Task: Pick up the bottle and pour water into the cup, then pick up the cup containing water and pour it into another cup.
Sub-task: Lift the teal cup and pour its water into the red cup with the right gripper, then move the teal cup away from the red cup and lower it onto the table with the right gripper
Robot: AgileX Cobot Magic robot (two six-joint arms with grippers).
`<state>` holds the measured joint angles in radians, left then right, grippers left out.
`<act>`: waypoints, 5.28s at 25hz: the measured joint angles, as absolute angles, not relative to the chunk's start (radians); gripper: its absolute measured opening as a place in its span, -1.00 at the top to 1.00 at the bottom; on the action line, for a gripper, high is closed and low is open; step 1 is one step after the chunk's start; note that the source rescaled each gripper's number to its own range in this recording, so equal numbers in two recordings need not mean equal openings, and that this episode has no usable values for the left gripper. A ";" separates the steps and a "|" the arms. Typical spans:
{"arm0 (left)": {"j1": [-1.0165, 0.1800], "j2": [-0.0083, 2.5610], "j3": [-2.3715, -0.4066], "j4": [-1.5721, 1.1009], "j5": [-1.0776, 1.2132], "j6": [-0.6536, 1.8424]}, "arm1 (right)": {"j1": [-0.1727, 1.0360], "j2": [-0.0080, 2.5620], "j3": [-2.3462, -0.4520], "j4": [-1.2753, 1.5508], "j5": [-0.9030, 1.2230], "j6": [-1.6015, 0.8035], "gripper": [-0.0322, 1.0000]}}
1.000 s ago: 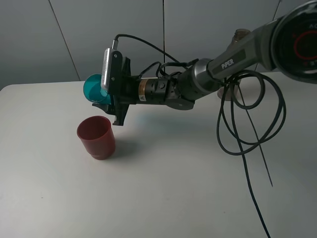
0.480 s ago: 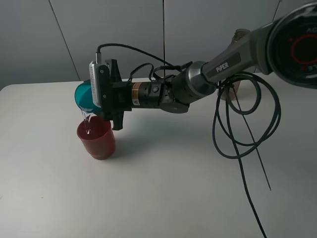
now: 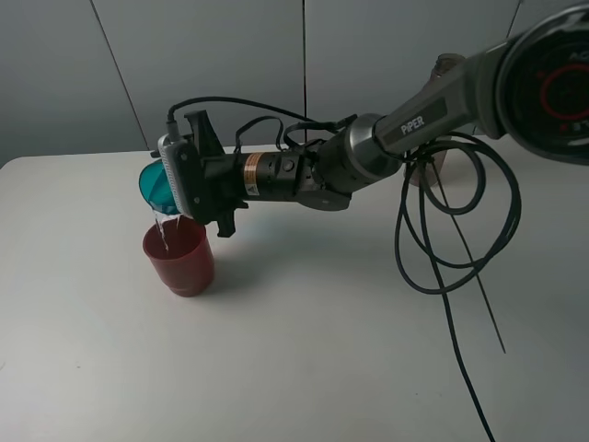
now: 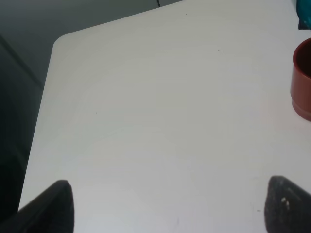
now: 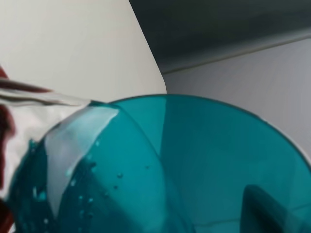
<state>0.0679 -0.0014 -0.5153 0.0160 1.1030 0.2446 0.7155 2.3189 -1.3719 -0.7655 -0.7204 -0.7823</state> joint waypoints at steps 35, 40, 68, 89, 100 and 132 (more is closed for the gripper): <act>0.068 -0.001 -0.515 0.016 1.103 0.246 | 0.716 2.313 -1.372 -0.694 -0.743 -1.266 0.87; 0.068 -0.001 -0.515 0.016 1.103 0.244 | 0.716 2.311 -1.372 -0.694 -0.745 -1.340 0.87; 0.068 -0.001 -0.515 0.016 1.103 0.244 | 0.716 2.297 -1.372 -0.639 -0.733 -0.832 0.87; 0.068 -0.001 -0.515 0.016 1.103 0.246 | 0.527 2.317 -1.372 -0.347 -0.621 0.224 0.87; 0.068 -0.001 -0.515 0.016 1.103 0.246 | 0.508 2.458 -1.375 -0.311 -0.759 0.224 0.87; 0.068 -0.001 -0.515 0.016 1.103 0.244 | 0.508 2.469 -1.353 -0.302 -0.710 0.230 -0.99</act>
<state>0.0679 -0.0014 -0.5153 0.0160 1.1030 0.2442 0.5080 2.4685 -1.3527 -0.3020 -0.7100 0.2302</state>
